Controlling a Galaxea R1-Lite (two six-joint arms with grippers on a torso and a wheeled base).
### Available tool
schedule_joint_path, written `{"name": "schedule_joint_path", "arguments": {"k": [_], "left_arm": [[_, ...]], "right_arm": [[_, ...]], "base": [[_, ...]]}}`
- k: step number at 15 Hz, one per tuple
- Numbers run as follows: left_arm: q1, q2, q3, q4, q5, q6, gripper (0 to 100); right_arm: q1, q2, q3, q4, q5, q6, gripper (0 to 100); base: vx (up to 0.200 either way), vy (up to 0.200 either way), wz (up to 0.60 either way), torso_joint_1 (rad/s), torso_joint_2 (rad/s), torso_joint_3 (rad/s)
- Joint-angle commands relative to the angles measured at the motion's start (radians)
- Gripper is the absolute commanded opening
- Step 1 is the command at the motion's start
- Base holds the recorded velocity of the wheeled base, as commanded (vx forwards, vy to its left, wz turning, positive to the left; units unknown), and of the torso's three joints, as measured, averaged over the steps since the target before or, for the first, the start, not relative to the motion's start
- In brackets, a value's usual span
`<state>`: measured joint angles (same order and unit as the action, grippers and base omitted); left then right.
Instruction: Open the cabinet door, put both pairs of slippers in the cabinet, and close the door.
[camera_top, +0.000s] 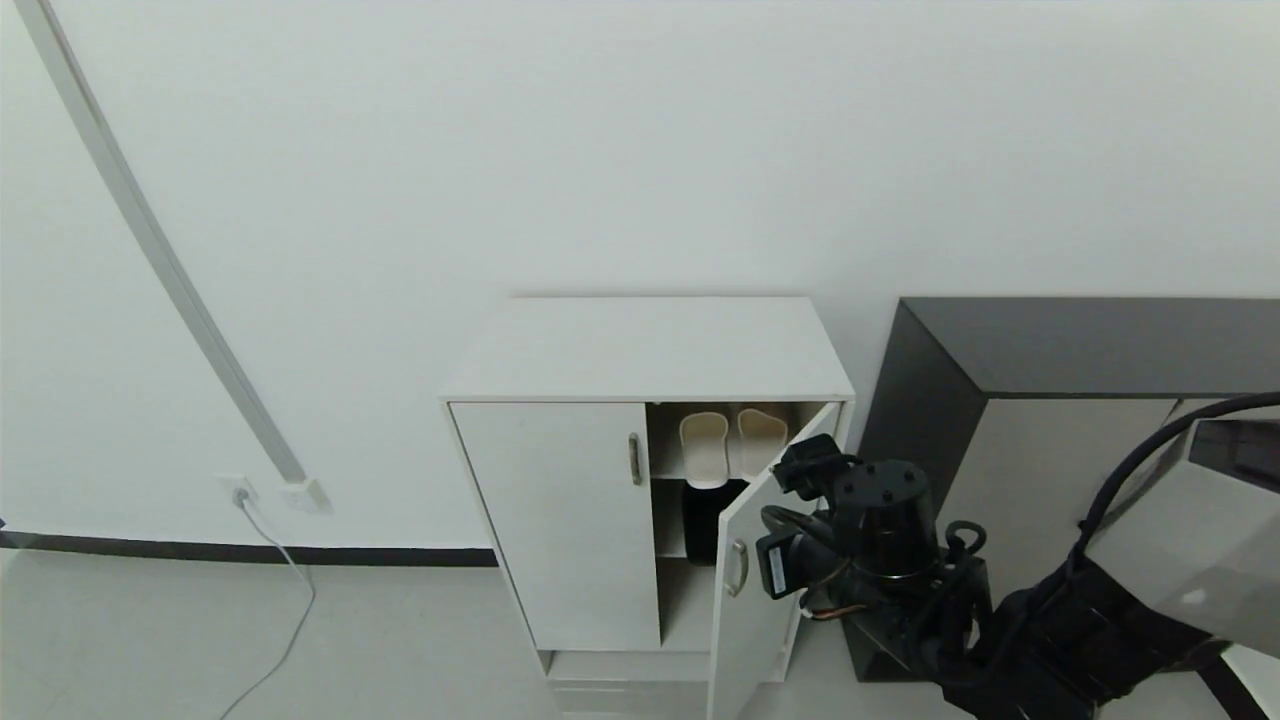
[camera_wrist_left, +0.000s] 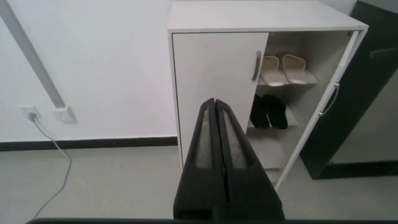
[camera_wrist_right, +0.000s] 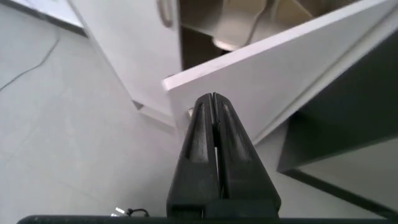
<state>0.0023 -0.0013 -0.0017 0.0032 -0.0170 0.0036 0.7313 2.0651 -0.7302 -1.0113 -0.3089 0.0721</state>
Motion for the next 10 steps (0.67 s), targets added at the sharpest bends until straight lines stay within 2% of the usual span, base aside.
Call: {"name": "schedule_joint_path", "arguments": {"k": [1,3,9,10], "left_arm": [[0.001,0.001,0.0,0.0,0.0,-0.001,0],[0.001,0.001,0.0,0.0,0.0,0.001,0],[0.001,0.001,0.0,0.0,0.002,-0.001,0],[0.001,0.001,0.0,0.0,0.002,-0.002,0]], "right_arm": [[-0.041,-0.046,0.101,-0.018,0.103,-0.071,0],[-0.066,-0.074,0.161,-0.015,0.206,-0.114,0],[-0.084,-0.057,0.198,-0.012,0.252,-0.161,0],[-0.092,-0.057,0.206,-0.01,0.258,-0.181,0]], "base": [[0.2,0.0,0.0,-0.002,0.01,0.002],[0.2,0.0,0.0,0.0,0.0,0.007],[0.2,0.0,0.0,0.002,0.0,0.002],[0.0,0.0,0.0,0.0,0.0,0.0]]}}
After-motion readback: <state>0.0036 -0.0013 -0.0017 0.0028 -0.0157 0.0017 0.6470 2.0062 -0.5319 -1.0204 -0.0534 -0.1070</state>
